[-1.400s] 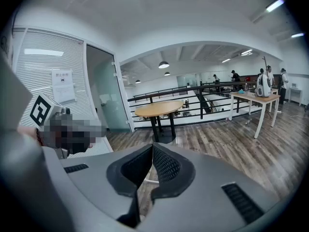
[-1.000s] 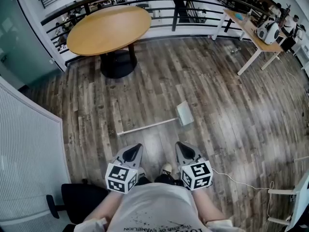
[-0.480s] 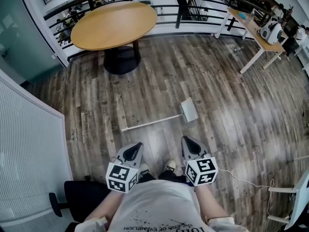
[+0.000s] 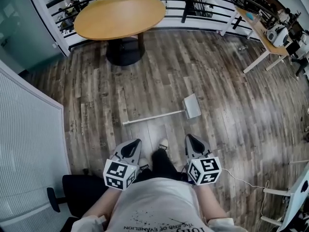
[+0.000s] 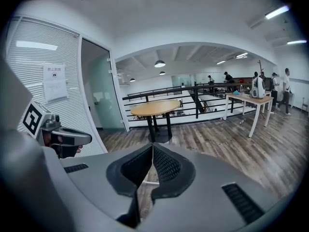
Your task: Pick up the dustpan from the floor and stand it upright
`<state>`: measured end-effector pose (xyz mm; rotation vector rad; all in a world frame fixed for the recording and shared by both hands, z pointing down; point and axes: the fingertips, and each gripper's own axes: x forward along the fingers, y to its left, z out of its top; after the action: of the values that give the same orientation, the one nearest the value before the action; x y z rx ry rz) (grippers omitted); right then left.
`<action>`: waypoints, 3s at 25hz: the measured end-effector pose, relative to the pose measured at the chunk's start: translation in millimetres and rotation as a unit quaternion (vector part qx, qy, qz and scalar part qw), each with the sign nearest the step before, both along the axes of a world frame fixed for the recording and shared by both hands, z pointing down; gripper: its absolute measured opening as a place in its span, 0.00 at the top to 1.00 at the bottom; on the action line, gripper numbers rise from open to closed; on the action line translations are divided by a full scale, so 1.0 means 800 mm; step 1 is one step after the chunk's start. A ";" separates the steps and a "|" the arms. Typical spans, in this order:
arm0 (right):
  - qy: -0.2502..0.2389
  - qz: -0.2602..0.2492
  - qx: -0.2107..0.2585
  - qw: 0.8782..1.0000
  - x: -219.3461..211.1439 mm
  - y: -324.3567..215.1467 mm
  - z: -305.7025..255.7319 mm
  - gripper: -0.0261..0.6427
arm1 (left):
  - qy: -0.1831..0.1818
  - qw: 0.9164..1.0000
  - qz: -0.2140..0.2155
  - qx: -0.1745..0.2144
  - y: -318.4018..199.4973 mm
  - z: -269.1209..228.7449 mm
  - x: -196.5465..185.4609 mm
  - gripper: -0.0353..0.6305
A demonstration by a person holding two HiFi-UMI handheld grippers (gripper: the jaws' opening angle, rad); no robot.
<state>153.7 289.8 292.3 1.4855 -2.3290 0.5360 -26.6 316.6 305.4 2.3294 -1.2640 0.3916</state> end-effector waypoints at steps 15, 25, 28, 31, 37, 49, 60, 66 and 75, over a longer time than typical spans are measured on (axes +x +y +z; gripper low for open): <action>-0.021 -0.042 0.001 0.999 0.000 -0.202 0.009 0.92 | -0.001 1.000 -0.027 0.014 -0.181 -0.006 0.015 0.91; -0.029 -0.062 -0.010 0.998 0.034 -0.292 0.016 0.92 | -0.002 0.997 -0.061 0.044 -0.277 -0.022 0.050 0.91; -0.030 -0.071 -0.009 0.997 0.033 -0.306 0.015 0.92 | -0.004 0.997 -0.065 0.042 -0.289 -0.022 0.054 0.91; -0.033 -0.073 -0.008 0.997 0.030 -0.312 0.015 0.92 | -0.006 0.997 -0.060 0.040 -0.296 -0.021 0.055 0.91; -0.036 -0.062 -0.016 0.997 0.021 -0.317 0.022 0.92 | -0.005 0.998 -0.057 0.041 -0.310 -0.025 0.043 0.91; -0.022 -0.035 -0.025 0.999 0.007 -0.337 0.032 0.92 | -0.012 0.999 -0.034 0.010 -0.323 0.003 0.003 0.91; -0.001 -0.060 -0.051 0.997 -0.028 -0.378 0.084 0.92 | -0.027 0.999 -0.028 -0.018 -0.364 0.067 -0.029 0.91; 0.000 -0.079 -0.078 0.994 -0.041 -0.384 0.137 0.92 | -0.052 0.997 -0.043 -0.035 -0.369 0.136 -0.075 0.91; 0.007 -0.149 -0.087 0.985 -0.106 -0.381 0.247 0.92 | -0.057 0.996 -0.033 -0.052 -0.353 0.249 -0.101 0.91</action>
<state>69.2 -14.6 490.1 1.0353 -2.3660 0.6249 -107.4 34.1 504.7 2.1985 -1.3380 0.5621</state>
